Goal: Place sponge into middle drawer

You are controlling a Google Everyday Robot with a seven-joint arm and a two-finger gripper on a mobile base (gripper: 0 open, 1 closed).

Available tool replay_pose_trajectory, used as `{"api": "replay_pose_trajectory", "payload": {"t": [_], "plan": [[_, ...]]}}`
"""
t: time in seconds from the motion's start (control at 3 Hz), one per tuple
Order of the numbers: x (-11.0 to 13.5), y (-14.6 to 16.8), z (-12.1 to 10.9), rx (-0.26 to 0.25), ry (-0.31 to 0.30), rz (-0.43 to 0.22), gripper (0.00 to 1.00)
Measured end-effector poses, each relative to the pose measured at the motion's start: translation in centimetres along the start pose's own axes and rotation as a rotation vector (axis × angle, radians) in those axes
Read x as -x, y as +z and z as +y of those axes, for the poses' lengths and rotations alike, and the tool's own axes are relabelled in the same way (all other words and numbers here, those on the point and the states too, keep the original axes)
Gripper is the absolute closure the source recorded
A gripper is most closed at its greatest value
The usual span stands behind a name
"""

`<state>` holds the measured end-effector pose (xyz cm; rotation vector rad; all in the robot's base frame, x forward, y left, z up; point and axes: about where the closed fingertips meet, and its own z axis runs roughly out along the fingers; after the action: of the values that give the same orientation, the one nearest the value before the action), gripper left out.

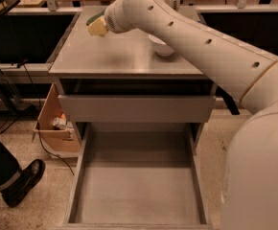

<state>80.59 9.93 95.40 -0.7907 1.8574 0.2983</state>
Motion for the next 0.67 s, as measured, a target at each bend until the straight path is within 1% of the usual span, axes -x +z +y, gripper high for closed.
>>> {"api": "replay_pose_trajectory", "payload": {"t": [0.33, 0.67], "plan": [[-0.4, -4.5, 1.6, 0.015, 0.028, -0.022, 1.00], [-4.6, -9.1, 3.8, 0.043, 0.036, 0.021, 1.00]]}}
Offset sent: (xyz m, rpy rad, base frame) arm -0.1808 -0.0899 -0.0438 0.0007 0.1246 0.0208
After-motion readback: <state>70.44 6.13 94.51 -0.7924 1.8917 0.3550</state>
